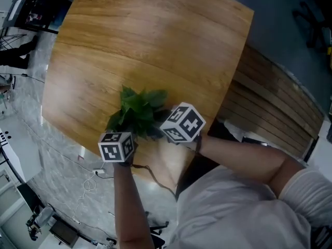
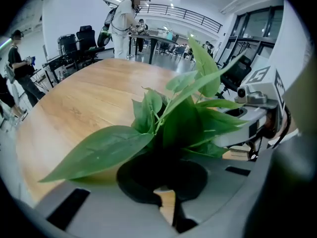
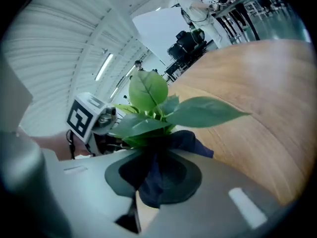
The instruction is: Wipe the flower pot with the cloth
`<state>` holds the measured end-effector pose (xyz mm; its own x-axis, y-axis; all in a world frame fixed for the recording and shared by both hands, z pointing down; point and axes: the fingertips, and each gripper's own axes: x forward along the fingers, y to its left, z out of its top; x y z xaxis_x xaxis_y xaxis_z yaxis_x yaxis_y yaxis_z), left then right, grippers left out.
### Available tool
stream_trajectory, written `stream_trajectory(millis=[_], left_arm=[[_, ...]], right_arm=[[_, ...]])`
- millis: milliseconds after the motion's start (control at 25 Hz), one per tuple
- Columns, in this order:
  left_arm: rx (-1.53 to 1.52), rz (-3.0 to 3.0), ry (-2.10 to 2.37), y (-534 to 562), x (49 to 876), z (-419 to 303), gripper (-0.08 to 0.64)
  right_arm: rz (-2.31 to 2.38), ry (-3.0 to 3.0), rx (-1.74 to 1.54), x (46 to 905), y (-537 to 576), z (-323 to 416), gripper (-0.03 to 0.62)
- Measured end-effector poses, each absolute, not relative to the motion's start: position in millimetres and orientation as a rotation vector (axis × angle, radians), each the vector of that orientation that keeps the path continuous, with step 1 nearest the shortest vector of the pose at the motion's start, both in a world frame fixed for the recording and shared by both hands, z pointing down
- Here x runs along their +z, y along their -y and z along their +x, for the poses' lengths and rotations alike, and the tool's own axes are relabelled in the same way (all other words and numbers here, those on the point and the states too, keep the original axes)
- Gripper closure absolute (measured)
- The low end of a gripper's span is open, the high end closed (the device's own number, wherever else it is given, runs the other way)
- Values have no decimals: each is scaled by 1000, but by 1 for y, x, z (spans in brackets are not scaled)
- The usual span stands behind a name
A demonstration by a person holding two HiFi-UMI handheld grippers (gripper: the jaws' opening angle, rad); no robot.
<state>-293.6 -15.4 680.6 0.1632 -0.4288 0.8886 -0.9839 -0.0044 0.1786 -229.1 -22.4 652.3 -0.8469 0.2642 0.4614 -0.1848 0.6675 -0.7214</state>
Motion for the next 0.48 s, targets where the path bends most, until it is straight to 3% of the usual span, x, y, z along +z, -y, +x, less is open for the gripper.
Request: stream_trajectory(millis=[280, 480], left_arm=[[778, 1540, 1440, 22, 679, -302, 554], [767, 1536, 1444, 18, 683, -299, 554]], right_arm=[[51, 2263, 1125, 727, 30, -248, 548], [-26, 2279, 1178, 687, 13, -234, 548]])
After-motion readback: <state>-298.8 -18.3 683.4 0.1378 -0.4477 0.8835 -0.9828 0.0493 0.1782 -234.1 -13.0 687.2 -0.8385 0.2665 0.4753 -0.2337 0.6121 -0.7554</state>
